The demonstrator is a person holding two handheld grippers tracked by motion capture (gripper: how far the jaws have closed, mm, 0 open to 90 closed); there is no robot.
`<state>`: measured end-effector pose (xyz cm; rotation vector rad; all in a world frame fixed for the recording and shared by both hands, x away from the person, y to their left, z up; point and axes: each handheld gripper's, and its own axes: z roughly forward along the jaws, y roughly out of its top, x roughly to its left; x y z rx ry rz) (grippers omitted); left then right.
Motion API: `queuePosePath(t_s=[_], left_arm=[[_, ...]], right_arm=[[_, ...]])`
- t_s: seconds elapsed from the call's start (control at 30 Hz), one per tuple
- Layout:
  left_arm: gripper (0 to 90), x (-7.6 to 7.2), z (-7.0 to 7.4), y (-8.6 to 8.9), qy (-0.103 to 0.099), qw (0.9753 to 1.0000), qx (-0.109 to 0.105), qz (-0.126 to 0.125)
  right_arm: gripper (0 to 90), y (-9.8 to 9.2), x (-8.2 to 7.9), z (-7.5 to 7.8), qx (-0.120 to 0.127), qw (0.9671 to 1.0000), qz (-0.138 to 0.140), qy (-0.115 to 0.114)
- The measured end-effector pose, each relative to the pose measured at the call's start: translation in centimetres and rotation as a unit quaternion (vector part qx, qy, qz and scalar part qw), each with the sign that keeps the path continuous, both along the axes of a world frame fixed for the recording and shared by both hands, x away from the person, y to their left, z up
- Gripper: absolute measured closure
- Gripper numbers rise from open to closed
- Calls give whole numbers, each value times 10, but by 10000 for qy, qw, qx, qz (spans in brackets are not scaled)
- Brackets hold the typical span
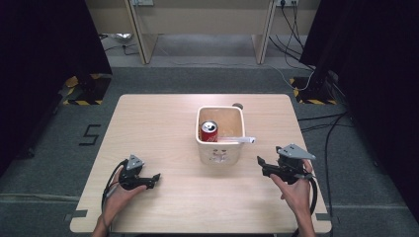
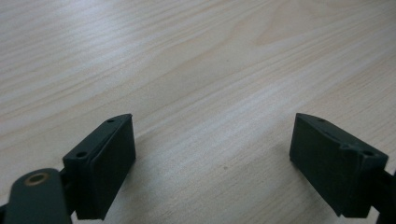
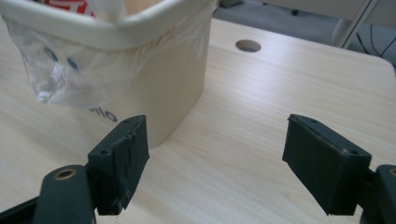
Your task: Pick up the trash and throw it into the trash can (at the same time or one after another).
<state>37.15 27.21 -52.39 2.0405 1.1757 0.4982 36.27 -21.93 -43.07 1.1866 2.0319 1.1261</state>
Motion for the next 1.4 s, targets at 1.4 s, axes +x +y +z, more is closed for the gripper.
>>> queuePosePath(t_s=[1.4], left_arm=[[135,0,0,0,19,10000,6,-25]], right_arm=[[165,-14,-12,-61,-182,9961,-56,856]])
